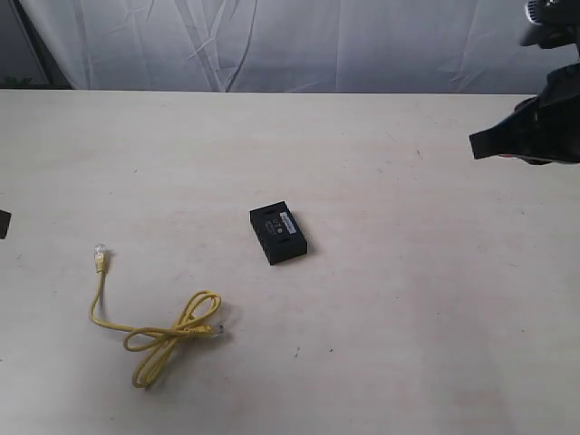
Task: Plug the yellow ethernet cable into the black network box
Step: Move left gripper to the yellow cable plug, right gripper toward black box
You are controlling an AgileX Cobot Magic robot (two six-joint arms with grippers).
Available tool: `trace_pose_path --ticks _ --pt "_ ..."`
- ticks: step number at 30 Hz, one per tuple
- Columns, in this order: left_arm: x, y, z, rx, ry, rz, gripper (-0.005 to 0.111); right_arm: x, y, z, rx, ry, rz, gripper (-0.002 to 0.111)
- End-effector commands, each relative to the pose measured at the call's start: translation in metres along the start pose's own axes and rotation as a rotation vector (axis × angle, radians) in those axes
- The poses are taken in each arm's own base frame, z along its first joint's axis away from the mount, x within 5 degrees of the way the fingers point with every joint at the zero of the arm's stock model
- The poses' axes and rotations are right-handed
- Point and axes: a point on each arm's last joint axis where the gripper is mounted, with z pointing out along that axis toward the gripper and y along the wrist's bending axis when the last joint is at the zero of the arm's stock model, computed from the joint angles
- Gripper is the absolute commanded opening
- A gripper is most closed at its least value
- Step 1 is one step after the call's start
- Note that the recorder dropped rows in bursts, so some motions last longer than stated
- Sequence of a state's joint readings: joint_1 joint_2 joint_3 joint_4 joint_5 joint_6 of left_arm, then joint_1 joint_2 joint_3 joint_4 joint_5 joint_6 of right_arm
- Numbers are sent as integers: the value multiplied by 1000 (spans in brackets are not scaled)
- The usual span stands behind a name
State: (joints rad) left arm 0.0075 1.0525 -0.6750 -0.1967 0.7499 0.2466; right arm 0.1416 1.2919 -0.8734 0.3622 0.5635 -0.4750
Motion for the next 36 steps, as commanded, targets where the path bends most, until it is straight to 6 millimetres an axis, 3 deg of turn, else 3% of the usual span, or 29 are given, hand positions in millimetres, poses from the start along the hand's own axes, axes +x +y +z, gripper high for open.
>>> trace_pose_path --ticks 1,7,14,19,27,36 --pt "-3 2 10 -5 31 -2 12 -16 -4 21 -42 70 -7 -1" --pt "-10 5 20 -7 57 -4 35 -30 -8 51 -117 199 0 -1" --pt "-12 8 41 1 138 -46 52 -36 -4 87 -248 202 20 -1" --pt "-14 8 61 26 163 -91 54 -35 1 114 -373 191 10 -1" --pt "-15 -4 96 126 206 -91 53 -33 -5 150 -381 217 18 -1" --pt "-29 -18 120 114 204 -22 53 -31 -4 163 -388 217 -38 -1"
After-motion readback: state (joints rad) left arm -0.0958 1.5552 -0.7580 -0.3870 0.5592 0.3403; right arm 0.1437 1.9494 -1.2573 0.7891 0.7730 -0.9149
